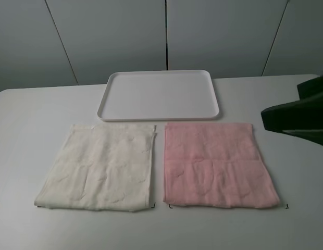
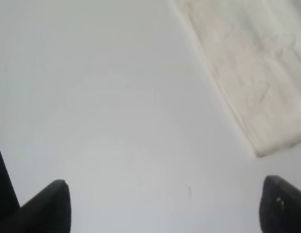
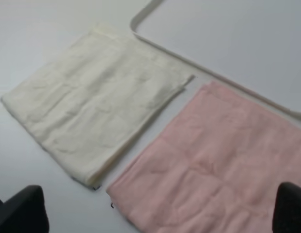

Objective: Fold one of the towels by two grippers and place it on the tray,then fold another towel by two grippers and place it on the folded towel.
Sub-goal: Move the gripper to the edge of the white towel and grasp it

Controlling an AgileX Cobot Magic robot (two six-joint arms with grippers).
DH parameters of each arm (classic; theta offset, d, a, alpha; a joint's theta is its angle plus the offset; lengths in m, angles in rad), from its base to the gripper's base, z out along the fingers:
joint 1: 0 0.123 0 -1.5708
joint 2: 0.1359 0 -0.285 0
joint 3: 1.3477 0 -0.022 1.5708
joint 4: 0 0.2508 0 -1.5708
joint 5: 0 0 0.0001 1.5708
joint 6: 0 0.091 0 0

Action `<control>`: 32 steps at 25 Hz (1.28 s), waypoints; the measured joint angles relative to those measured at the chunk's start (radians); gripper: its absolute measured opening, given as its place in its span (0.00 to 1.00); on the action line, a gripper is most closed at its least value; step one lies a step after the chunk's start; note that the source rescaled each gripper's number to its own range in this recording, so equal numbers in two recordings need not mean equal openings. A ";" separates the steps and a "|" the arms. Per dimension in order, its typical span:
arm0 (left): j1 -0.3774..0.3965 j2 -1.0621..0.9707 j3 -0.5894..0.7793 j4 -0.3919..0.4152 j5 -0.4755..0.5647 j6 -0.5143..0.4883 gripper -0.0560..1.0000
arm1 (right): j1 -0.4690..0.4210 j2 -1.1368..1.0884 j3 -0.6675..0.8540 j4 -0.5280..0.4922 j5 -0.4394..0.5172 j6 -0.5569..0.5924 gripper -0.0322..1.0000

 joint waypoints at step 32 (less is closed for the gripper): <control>-0.312 0.921 0.016 0.118 -0.227 0.533 0.99 | 0.588 0.847 -0.301 -0.353 -0.116 -0.120 1.00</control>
